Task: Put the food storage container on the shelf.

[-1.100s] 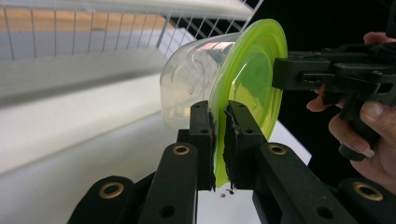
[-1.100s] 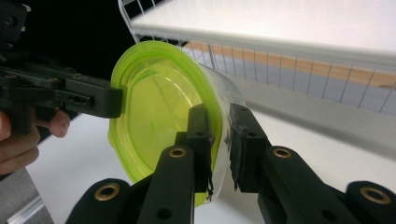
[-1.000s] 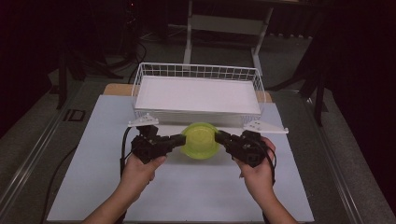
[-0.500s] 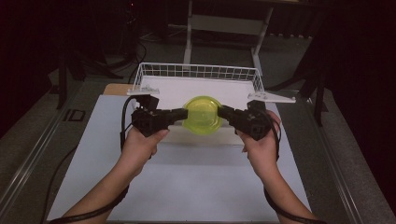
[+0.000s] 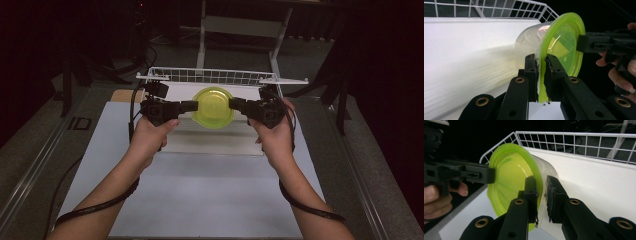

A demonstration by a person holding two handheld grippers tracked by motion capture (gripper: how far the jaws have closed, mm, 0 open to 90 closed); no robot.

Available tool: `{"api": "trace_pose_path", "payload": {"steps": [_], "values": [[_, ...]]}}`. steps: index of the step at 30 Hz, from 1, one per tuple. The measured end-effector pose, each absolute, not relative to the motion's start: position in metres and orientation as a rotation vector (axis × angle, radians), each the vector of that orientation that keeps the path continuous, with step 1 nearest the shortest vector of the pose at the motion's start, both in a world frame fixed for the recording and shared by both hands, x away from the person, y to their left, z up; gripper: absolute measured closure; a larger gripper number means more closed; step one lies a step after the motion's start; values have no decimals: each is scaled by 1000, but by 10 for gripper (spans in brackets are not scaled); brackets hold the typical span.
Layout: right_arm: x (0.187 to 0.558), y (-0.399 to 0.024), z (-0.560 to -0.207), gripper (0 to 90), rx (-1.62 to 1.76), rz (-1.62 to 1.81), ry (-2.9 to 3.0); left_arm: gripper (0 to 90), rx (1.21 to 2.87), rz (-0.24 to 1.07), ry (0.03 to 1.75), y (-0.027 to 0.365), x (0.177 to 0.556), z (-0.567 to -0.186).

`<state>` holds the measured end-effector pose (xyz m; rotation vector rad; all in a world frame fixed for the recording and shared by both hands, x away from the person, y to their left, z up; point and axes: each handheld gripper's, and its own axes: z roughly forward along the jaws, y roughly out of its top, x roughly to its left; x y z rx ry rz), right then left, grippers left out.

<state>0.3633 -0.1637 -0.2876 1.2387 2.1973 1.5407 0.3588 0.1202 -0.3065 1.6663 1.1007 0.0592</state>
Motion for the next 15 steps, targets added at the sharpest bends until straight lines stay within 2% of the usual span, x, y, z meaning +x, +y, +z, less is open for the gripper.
{"api": "trace_pose_path", "payload": {"steps": [12,15], "values": [[395,-163,-290,797,1411,1495,2259,773,1665,50,1126,117,379,-315],[400,-164,-290,798,1444,1483,2266,710,1664,59,1130,116,380,-316]]}}
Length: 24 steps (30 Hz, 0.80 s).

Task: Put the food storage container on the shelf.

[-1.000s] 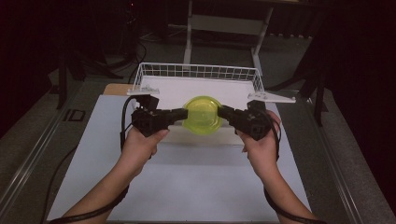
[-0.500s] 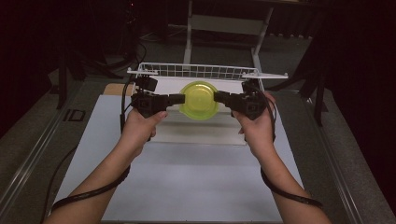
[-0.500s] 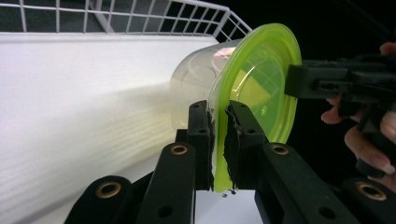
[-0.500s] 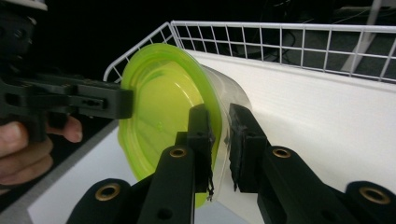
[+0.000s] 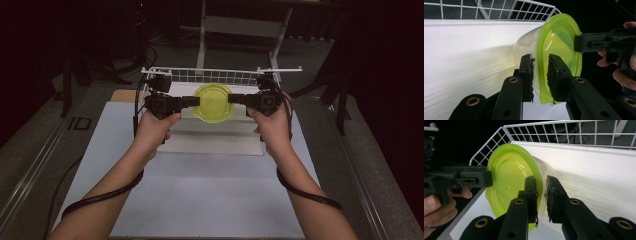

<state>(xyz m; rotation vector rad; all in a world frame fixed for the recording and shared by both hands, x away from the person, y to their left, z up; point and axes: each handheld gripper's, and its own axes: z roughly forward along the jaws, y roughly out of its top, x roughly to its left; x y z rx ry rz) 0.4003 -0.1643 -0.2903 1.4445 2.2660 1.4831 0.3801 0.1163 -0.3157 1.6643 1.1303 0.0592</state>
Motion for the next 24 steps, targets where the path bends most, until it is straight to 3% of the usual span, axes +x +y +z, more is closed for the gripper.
{"api": "trace_pose_path", "payload": {"steps": [11,13,24], "values": [[420,-165,-290,782,1528,1463,2290,715,1646,61,1151,117,389,-317],[423,-164,-290,734,1523,1458,2278,715,1643,65,1155,116,391,-317],[441,-164,-297,683,1551,1402,2234,677,1613,68,1197,115,407,-319]]}}
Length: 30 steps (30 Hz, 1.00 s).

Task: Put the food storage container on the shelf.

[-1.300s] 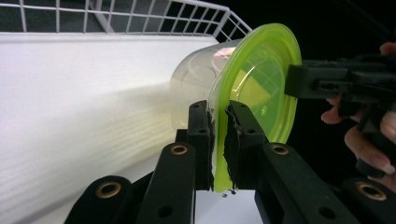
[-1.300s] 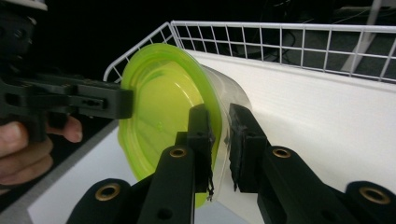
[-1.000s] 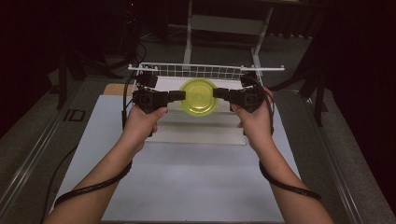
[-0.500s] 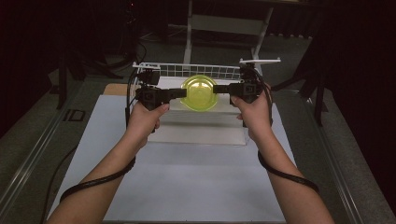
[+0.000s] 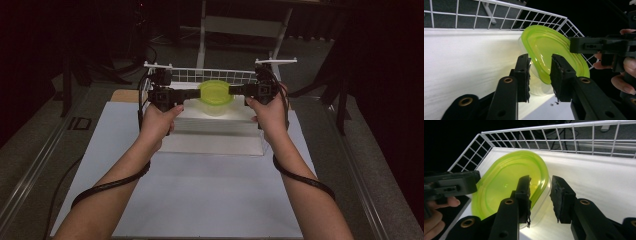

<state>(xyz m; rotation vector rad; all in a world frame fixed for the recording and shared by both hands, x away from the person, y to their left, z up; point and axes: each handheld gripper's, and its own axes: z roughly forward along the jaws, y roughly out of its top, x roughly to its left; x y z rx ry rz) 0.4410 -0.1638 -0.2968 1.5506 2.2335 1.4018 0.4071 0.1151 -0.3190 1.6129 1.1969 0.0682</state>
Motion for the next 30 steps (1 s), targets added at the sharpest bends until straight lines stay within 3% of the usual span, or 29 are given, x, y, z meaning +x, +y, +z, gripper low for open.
{"api": "trace_pose_path", "payload": {"steps": [6,11,12,15,18,20,21,23,29,30], "values": [[452,-162,-297,658,1535,1371,2243,632,1622,57,1195,112,409,-320],[454,-166,-294,590,1526,1387,2222,524,1627,102,1198,116,405,-318],[451,-169,-292,575,1509,1406,2218,465,1627,108,1197,117,404,-317],[440,-172,-287,571,1445,1419,2192,436,1615,157,1174,121,396,-317],[424,-170,-282,627,1357,1403,2161,372,1604,243,1106,126,383,-315],[409,-166,-280,733,1287,1405,2152,286,1594,293,1056,128,372,-316],[402,-165,-281,787,1275,1425,2153,284,1590,307,1020,130,366,-318],[388,-161,-285,898,1247,1454,2184,174,1596,300,966,132,353,-324],[359,-147,-305,900,1138,1457,2219,118,1609,290,861,136,315,-364],[359,-140,-320,900,1149,1446,2241,7,1616,270,843,136,310,-370]]}}
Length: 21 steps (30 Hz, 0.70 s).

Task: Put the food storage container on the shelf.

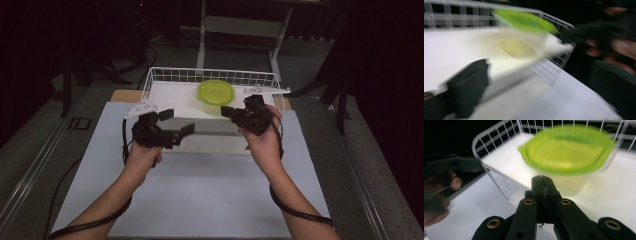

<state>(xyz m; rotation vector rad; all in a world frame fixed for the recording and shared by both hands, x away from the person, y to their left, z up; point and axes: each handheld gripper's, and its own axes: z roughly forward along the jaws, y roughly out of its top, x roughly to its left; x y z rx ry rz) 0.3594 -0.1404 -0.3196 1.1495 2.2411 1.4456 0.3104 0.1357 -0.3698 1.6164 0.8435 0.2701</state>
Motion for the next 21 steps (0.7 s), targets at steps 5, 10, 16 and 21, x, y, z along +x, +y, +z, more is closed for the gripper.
{"api": "trace_pose_path", "payload": {"steps": [5,10,16,21], "values": [[373,-133,-339,900,1223,1440,2247,7,1632,284,807,132,291,-389],[381,-129,-345,900,1245,1435,2242,7,1628,302,809,129,279,-401],[388,-125,-349,900,1262,1406,2240,7,1645,298,795,124,270,-408],[393,-126,-348,899,1279,1392,2227,7,1651,309,780,122,265,-409]]}}
